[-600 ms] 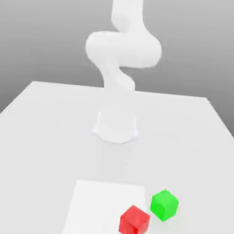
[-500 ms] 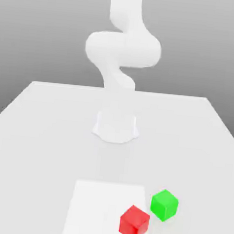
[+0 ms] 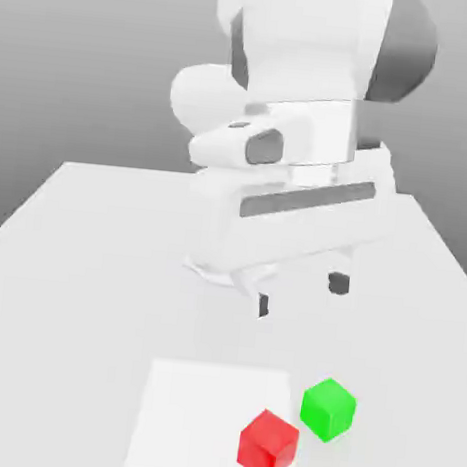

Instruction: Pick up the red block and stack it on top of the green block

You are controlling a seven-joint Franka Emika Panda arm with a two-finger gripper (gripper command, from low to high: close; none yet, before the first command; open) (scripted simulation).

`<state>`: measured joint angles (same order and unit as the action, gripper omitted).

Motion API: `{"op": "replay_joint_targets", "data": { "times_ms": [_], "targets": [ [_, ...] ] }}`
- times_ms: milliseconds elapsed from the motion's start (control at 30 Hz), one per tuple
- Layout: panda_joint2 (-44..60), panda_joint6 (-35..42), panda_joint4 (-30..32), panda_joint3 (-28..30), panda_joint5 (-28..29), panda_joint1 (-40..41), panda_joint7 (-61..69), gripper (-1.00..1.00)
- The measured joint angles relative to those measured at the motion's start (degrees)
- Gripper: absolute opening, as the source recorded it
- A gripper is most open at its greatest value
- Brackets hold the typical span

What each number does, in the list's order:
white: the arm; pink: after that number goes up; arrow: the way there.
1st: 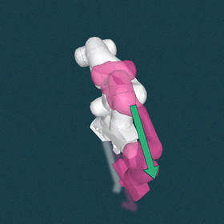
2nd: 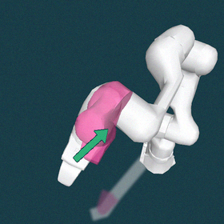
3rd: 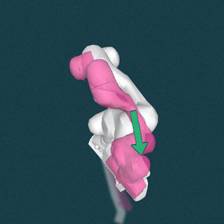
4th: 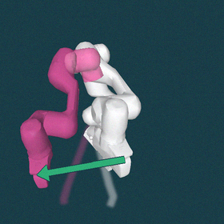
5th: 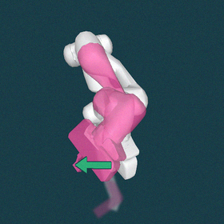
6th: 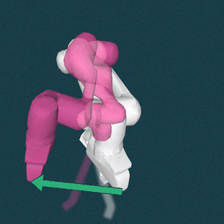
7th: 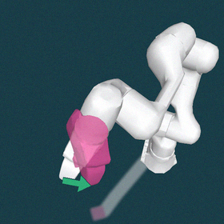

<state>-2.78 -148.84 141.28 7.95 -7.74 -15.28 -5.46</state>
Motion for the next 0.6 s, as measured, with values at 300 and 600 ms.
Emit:
{"op": "replay_joint_targets", "data": {
  "times_ms": [300, 600],
  "targets": [
    [17.9, -10.0, 2.4, -1.2, 2.9, -0.3, 9.1, 0.0],
    [24.1, -15.0, 1.5, -3.0, 1.2, 1.1, 10.5, -1.0]
  ]
}}
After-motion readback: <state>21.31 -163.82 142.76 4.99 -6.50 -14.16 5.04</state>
